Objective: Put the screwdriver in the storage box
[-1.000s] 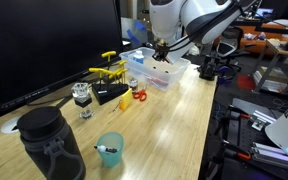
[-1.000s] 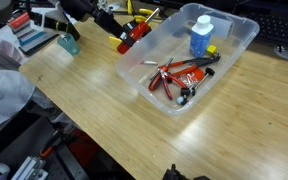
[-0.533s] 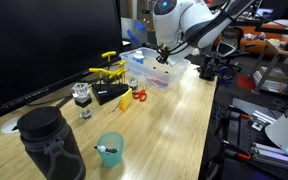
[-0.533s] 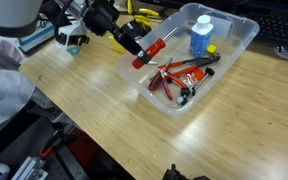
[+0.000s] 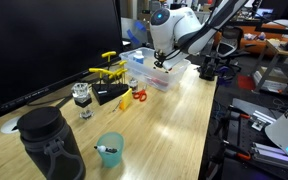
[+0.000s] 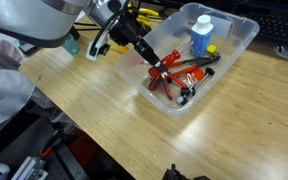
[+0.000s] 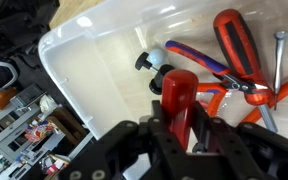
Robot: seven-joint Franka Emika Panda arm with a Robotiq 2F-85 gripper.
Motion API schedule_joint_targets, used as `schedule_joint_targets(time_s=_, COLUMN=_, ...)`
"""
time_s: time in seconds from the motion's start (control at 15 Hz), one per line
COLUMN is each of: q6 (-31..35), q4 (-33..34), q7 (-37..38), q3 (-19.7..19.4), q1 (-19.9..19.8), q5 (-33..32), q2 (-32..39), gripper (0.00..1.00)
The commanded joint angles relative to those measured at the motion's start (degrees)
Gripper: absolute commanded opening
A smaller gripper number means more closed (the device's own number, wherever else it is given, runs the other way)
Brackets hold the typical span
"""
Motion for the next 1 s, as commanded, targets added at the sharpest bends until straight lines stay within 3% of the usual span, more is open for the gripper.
schedule_joint_targets(time_s=0.0, q6=3.4, q4=2.4, q7=-1.1, q3=-0.1, q1=-1.0, q5=1.8, q2=3.1, gripper=0.08)
schedule_joint_targets(time_s=0.53, q6=6.2, q4=4.0, q7=-2.2, q3=-0.8, q1=-0.9, q5=5.7, q2=6.1, gripper=0.08)
schedule_joint_targets(time_s=0.6, q6=7.0, q4=3.6, q7=-2.5, q3=-0.7, q1=-0.9, q5=6.6, q2=6.0, gripper=0.49)
schedule_joint_targets(time_s=0.93, q6=10.0, q4=2.1, q7=-3.8, q3=-1.3, q1=-0.3, q5=9.2, q2=4.4, gripper=0.86)
